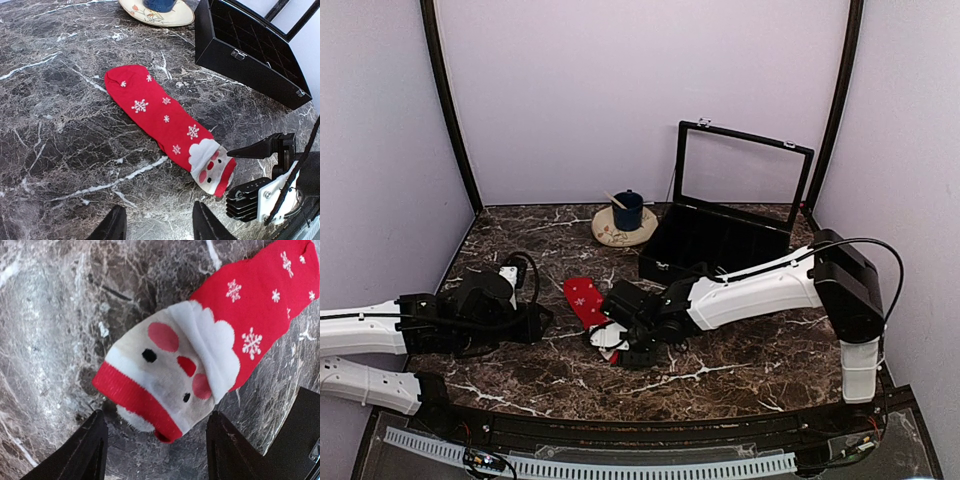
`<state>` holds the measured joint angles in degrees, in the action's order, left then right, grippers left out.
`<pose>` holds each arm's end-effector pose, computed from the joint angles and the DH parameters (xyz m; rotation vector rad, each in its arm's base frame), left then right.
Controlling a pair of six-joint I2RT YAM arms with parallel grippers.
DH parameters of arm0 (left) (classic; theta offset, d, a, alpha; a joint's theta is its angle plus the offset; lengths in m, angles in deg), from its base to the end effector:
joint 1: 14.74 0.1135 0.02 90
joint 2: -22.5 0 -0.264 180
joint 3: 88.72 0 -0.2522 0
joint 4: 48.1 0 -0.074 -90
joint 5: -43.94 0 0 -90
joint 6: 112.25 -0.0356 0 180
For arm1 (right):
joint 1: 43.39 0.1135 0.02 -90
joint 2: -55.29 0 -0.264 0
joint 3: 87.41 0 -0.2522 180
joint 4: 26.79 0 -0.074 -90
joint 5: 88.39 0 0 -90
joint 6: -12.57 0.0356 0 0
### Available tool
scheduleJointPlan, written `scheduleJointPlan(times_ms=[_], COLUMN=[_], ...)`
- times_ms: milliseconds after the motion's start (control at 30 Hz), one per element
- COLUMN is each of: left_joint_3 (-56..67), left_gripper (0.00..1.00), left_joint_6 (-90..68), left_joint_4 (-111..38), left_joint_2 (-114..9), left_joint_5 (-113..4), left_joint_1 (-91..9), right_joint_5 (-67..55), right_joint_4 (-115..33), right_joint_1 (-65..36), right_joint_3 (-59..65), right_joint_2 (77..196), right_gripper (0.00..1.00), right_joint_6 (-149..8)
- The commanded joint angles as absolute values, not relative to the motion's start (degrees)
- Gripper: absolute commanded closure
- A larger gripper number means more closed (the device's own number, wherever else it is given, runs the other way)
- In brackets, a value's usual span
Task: Roll the socks
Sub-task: Roll the sock at the center of the board.
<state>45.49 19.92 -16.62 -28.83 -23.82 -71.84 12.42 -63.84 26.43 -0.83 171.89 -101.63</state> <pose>0.1153 -0.1534 0.2309 0.0724 2.2157 -0.5569 0.1526 0.3958 0.1557 -1.8512 1.8148 0.0410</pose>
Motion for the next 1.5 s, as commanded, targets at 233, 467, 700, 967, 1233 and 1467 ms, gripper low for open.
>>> scheduleJointPlan(times_ms=[233,467,700,967,1233,1467], left_joint_3=[46.4,47.08,46.81,47.27,48.25,49.78], left_gripper=[0.52,0.52,0.52,0.52,0.52,0.52], left_joint_6=[18.8,19.52,20.01,19.93,20.02,17.56], left_joint_4=[-15.44,-15.79,-15.28,-15.7,-16.52,-19.97], left_joint_2=[-27.48,-27.24,-27.21,-27.07,-26.11,-26.14], left_joint_5=[-21.23,-21.1,-20.64,-21.12,-22.79,-27.72], left_joint_1=[-71.12,-70.9,-70.81,-70.81,-70.81,-70.81], right_joint_5=[10.08,6.66,2.36,-3.54,-7.57,-14.91], right_joint_4=[-66.55,-67.23,-70.47,-73.59,-75.54,-81.19], right_joint_1=[25.28,24.42,23.06,23.13,24.57,24.72], right_joint_3=[-3.08,-0.78,-2.61,-2.82,-3.65,-9.68], right_joint_2=[173.88,173.77,176.35,175.82,172.0,173.44], right_gripper=[0.45,0.5,0.78,0.96,0.99,0.99], right_joint_6=[-102.23,-101.57,-99.69,-95.19,-88.08,-82.29])
